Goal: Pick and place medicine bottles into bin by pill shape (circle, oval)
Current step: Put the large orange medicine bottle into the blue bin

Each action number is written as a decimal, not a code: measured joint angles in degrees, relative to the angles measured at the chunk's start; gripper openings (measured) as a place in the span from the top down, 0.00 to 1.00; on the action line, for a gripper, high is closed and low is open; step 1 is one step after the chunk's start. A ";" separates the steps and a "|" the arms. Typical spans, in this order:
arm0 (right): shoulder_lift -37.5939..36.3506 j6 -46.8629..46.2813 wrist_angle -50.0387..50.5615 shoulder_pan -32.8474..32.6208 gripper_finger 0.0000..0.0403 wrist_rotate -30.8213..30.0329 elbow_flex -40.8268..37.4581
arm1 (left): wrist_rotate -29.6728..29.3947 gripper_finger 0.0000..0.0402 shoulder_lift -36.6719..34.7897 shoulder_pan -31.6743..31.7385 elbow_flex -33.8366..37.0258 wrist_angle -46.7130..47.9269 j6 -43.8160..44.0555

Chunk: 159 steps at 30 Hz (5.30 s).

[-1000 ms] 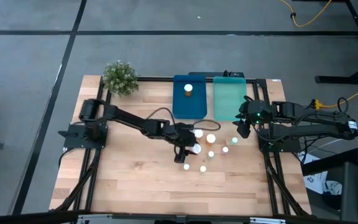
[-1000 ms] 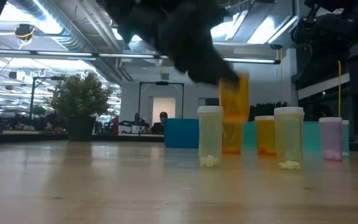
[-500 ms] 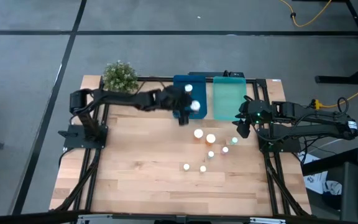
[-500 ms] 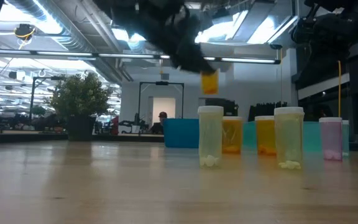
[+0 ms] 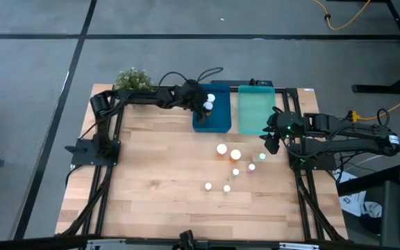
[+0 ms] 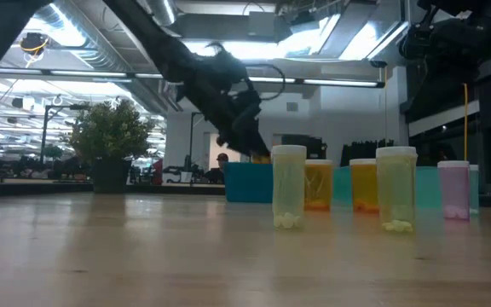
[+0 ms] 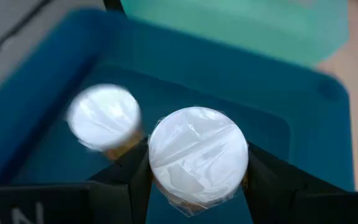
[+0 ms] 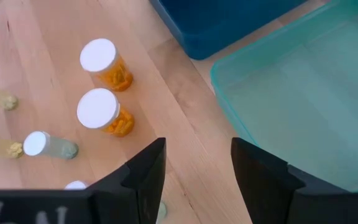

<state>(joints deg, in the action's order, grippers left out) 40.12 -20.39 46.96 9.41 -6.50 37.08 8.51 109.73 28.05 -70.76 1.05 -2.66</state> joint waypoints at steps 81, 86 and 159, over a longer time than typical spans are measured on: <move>0.00 -0.19 0.44 -0.02 0.55 0.00 0.00 | -13.25 0.35 2.40 -28.16 -1.51 12.69 6.48; 0.00 -0.19 0.41 -0.02 0.55 0.00 0.00 | -11.52 0.35 4.22 -27.69 -1.53 4.82 5.25; -0.01 0.07 0.24 -0.02 0.55 0.00 0.00 | -6.21 0.62 11.79 -3.59 -15.05 -5.46 0.57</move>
<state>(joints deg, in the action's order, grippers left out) 40.11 -20.32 47.20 9.39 -6.50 37.08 2.31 121.53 24.46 -85.81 -4.41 -2.09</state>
